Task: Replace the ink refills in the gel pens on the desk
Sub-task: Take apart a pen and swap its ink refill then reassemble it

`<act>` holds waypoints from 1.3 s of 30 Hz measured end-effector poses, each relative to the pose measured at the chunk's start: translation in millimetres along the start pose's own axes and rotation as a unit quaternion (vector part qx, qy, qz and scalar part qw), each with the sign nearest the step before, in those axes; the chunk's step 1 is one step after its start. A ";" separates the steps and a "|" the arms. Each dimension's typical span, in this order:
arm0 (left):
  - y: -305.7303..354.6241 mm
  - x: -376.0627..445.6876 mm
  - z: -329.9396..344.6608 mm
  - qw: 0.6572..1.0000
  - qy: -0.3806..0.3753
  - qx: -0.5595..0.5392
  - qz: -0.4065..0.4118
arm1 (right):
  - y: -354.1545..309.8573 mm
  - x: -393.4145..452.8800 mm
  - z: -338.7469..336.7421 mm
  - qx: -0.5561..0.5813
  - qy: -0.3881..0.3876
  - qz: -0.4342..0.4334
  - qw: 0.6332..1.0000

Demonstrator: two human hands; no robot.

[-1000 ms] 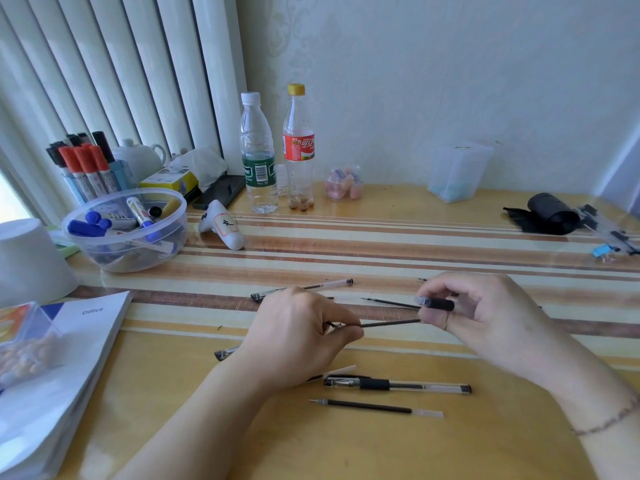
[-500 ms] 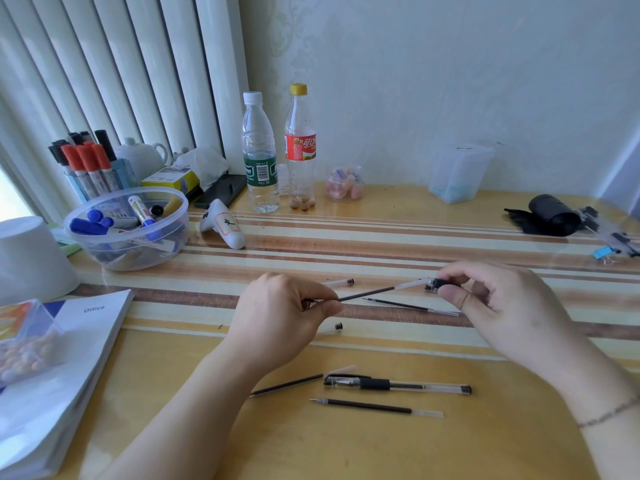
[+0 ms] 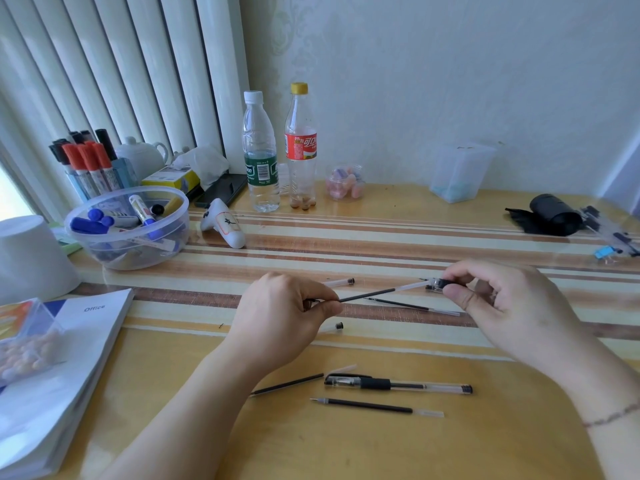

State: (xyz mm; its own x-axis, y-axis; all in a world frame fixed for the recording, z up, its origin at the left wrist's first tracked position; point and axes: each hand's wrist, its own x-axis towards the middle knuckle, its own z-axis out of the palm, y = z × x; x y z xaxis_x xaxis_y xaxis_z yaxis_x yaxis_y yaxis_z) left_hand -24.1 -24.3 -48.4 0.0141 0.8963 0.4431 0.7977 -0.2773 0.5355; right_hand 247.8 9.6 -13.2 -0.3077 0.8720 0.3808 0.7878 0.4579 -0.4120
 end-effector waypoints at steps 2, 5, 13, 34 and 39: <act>-0.6 -0.1 0.0 1.000 0.003 -0.003 0.002 | -0.3 0.0 0.5 -0.012 0.000 0.002 1.000; -0.3 0.0 -0.3 1.000 0.001 0.000 0.003 | -0.8 -0.3 0.5 -0.006 -0.004 0.002 1.000; 1.9 -1.0 0.0 0.996 -0.007 0.082 0.033 | -7.9 -2.8 -3.6 -0.047 -0.001 -0.041 0.998; 24.1 -8.3 10.6 0.994 -0.050 0.092 0.024 | -45.5 -19.4 35.3 -0.072 -0.031 -0.109 0.991; 18.8 -7.6 9.1 0.991 -0.015 0.106 0.080 | -42.0 -16.2 31.2 -0.068 -0.004 -0.088 0.994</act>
State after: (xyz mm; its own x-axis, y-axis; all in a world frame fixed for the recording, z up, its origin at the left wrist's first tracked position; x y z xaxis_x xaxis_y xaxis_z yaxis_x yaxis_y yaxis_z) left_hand -3.8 -33.2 -48.2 0.1660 0.8576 0.4869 0.8926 -0.3405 0.2955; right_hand 203.1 -18.4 -27.9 -0.4510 0.7823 0.4296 0.7863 0.5760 -0.2236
